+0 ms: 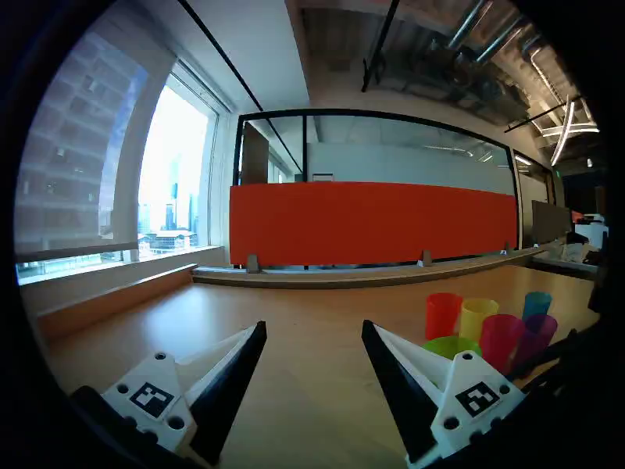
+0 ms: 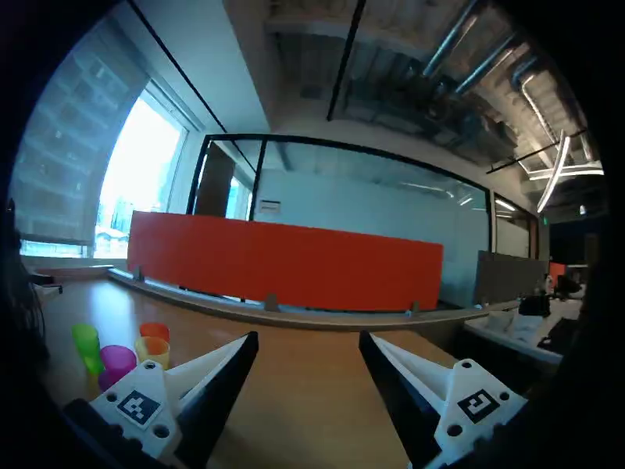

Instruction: Pour water

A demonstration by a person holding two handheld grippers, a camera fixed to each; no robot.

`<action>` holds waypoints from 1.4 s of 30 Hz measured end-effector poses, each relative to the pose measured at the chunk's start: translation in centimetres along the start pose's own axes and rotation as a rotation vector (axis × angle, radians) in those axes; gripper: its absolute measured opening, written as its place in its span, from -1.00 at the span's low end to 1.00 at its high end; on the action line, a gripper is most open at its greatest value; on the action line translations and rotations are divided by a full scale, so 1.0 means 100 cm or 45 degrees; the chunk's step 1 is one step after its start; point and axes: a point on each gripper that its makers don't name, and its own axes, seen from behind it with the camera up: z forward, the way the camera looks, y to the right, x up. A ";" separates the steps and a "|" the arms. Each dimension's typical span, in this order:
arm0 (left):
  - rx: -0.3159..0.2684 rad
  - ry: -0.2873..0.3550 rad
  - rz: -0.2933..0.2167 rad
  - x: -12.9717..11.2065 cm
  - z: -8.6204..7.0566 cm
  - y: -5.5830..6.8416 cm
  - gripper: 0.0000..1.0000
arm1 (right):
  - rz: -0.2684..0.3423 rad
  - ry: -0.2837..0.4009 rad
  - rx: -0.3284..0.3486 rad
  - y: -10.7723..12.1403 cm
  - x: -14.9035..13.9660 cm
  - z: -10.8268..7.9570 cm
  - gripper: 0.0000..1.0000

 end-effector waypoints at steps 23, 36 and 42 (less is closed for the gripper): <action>0.000 0.000 0.000 0.000 0.000 0.000 0.80 | 0.117 -0.066 0.027 -0.011 -0.063 0.021 1.00; 0.000 0.000 0.000 0.000 0.000 0.000 0.80 | 0.146 -0.088 0.000 -0.003 -0.077 0.025 1.00; 0.000 0.000 0.000 0.000 0.000 0.000 0.80 | 0.128 -0.085 0.001 -0.005 -0.078 0.027 1.00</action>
